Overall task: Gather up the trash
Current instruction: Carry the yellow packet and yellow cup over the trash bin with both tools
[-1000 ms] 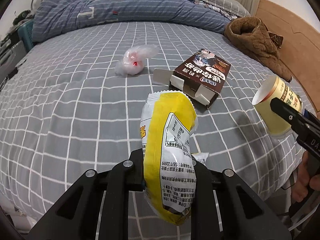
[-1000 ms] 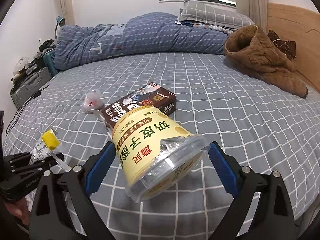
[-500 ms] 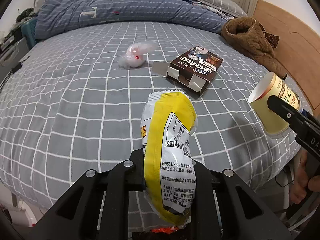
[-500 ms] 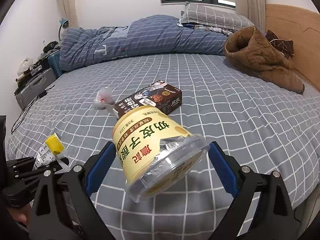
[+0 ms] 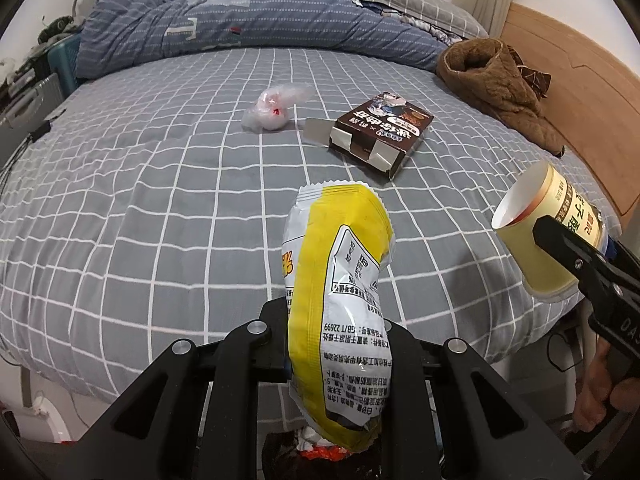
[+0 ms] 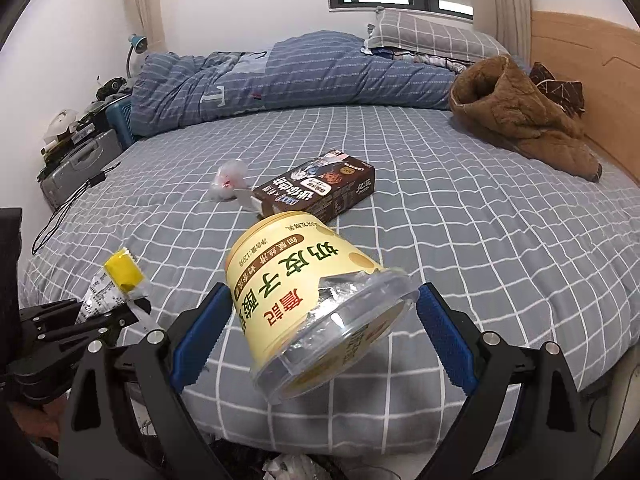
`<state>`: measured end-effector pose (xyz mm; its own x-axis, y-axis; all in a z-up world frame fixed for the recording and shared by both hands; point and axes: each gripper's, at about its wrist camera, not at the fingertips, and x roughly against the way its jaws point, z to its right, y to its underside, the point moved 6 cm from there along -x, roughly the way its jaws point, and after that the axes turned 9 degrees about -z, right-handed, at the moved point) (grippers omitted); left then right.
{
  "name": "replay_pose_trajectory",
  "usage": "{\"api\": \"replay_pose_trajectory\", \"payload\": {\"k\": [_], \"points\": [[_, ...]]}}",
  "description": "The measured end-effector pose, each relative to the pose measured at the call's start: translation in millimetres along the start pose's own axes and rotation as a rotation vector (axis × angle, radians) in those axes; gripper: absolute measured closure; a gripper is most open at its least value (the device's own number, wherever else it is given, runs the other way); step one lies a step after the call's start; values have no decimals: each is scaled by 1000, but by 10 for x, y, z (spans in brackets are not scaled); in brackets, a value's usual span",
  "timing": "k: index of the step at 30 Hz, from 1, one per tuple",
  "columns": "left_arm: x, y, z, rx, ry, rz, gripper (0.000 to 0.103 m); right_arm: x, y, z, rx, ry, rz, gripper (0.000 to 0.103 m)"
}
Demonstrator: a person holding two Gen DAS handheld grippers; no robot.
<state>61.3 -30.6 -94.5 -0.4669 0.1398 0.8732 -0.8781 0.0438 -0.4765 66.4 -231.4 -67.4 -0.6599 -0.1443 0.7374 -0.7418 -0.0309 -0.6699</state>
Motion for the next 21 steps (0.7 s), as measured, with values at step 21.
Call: {"api": "replay_pose_trajectory", "payload": {"k": [21], "points": [[277, 561, 30, 0, 4, -11, 87, 351, 434, -212, 9, -10, -8, 14]]}}
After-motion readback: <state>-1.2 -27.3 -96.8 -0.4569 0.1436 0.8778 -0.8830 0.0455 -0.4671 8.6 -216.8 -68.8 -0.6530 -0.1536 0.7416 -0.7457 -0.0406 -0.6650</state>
